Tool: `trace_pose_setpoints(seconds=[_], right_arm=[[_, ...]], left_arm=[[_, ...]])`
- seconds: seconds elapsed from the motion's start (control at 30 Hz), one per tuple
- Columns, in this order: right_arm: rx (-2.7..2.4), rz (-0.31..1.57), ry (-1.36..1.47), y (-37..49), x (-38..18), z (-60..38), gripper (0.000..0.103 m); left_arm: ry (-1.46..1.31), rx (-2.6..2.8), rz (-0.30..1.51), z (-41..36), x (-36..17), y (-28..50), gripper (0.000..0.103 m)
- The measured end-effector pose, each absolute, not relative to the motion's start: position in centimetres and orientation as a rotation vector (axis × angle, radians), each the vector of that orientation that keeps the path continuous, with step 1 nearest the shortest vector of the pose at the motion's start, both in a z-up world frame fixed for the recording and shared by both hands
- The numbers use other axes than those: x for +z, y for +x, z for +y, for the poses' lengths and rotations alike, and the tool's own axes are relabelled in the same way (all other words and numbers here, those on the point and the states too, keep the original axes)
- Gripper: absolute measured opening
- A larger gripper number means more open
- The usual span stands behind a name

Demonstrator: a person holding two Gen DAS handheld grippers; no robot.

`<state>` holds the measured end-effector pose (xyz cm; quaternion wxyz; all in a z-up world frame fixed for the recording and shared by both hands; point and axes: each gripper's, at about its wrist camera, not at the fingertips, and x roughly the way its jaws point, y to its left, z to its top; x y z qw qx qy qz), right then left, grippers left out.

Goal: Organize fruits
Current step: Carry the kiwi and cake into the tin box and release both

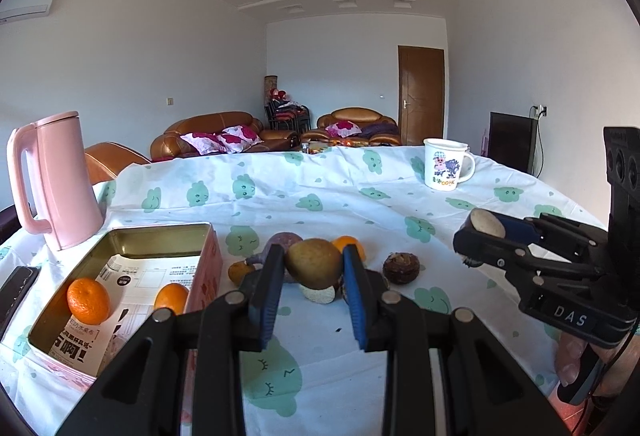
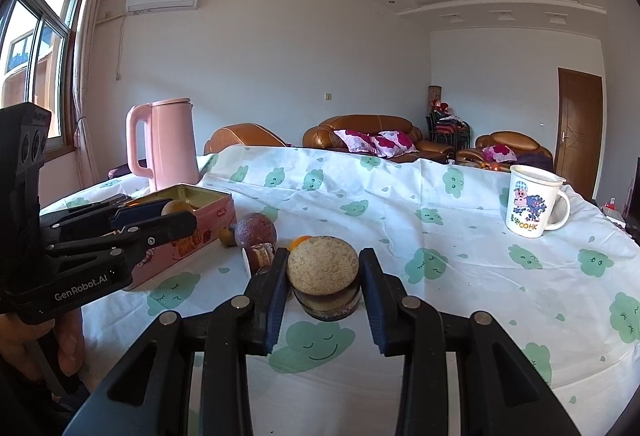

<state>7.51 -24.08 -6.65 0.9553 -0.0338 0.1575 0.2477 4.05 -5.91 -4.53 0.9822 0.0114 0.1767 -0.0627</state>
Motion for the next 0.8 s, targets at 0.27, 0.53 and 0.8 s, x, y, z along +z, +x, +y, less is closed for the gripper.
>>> trace_pose_setpoints(seconds=[0.27, 0.53, 0.8], right_arm=[[0.647, 0.341, -0.089, 8.3, -3.3, -19.4, 0.037], [0.776, 0.408, -0.106, 10.2, -2.0, -13.1, 0.037], [0.850, 0.453, -0.197, 11.1, -2.6, -6.8, 0.037]], left_arm=[[-0.027, 0.010, 0.392, -1.1, -3.0, 4.0, 0.031], [-0.054, 0.142, 0.423, 3.9, -3.0, 3.8, 0.031], [-0.097, 0.215, 0.468, 8.0, -4.0, 4.0, 0.031]])
